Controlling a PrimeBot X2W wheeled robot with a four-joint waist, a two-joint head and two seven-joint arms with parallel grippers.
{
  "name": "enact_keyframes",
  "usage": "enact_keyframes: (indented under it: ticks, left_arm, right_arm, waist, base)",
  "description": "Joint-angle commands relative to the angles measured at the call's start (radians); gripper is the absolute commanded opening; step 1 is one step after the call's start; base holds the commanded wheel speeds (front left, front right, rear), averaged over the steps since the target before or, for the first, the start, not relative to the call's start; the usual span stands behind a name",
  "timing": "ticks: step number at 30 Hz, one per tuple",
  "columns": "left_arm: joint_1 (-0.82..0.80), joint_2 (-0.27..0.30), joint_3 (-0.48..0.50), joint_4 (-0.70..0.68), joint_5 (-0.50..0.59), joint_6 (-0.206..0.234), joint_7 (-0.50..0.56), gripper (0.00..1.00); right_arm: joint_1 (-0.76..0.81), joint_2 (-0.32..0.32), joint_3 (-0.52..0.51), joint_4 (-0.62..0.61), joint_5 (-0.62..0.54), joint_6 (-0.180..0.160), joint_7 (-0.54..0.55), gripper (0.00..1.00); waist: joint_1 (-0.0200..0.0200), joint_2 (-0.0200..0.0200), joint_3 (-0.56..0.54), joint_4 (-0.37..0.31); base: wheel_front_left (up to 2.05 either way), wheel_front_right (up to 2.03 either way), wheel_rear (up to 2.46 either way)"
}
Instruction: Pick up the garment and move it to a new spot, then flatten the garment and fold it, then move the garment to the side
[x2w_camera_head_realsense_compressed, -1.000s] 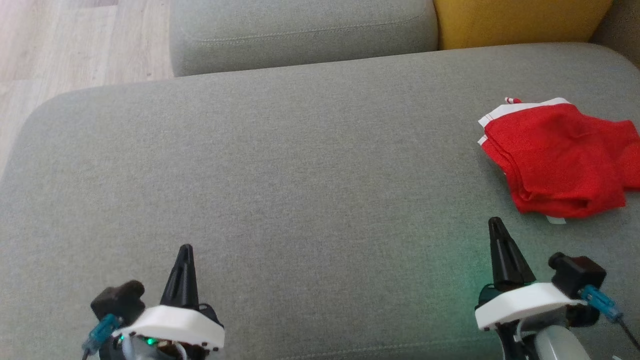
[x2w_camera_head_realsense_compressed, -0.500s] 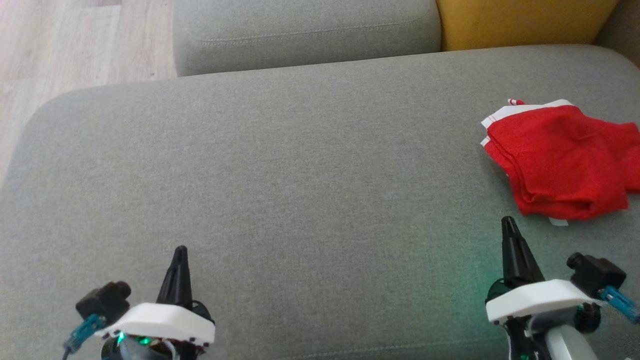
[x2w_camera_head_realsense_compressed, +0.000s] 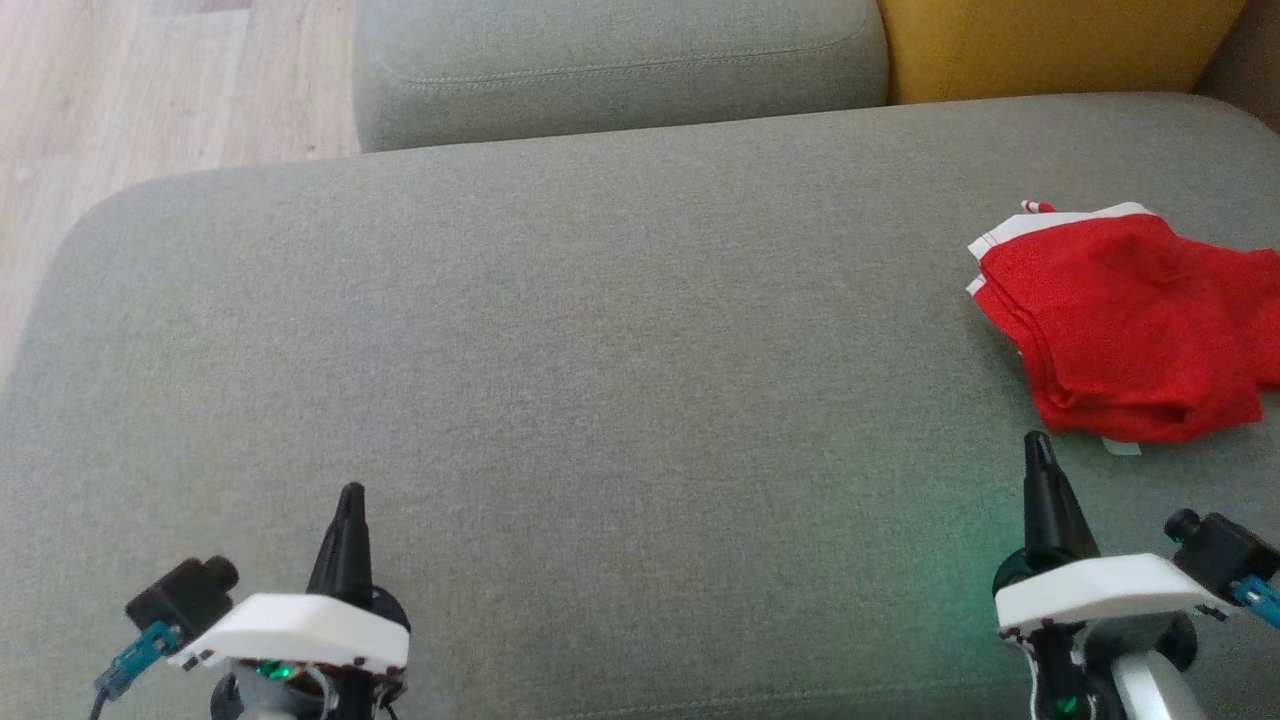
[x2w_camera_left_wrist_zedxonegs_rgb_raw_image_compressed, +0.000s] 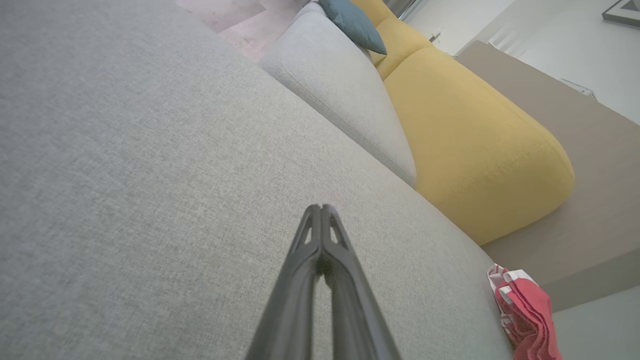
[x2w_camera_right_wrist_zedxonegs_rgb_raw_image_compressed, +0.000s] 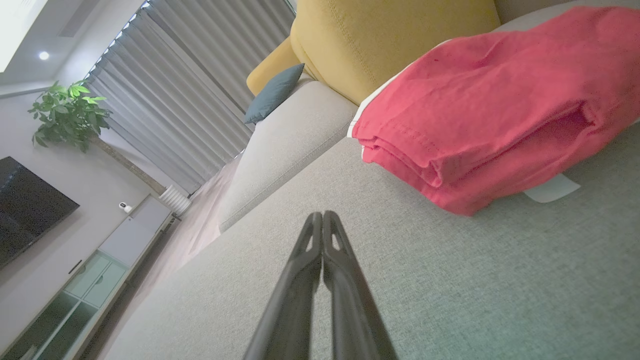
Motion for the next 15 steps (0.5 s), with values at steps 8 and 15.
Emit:
enact_keyframes:
  ticks: [8,15]
  left_arm:
    - [-0.058,0.017,0.048,-0.025,-0.11,-0.02,0.03,0.0]
    - [-0.065,0.018,0.061,-0.022,-0.174,-0.03,0.047,0.0]
  right_arm:
    - [-0.055,-0.018,-0.012,-0.042,0.125,0.002,0.027,0.0]
    - [-0.056,-0.019,-0.02,-0.045,0.196,0.002,0.043,0.0]
  waist:
    - [0.0,-0.0001,-0.001,0.005]
    - [0.0,-0.0001,-0.002,0.008]
  base:
    - [0.0,0.0,0.0]
    - [0.0,0.0,0.0]
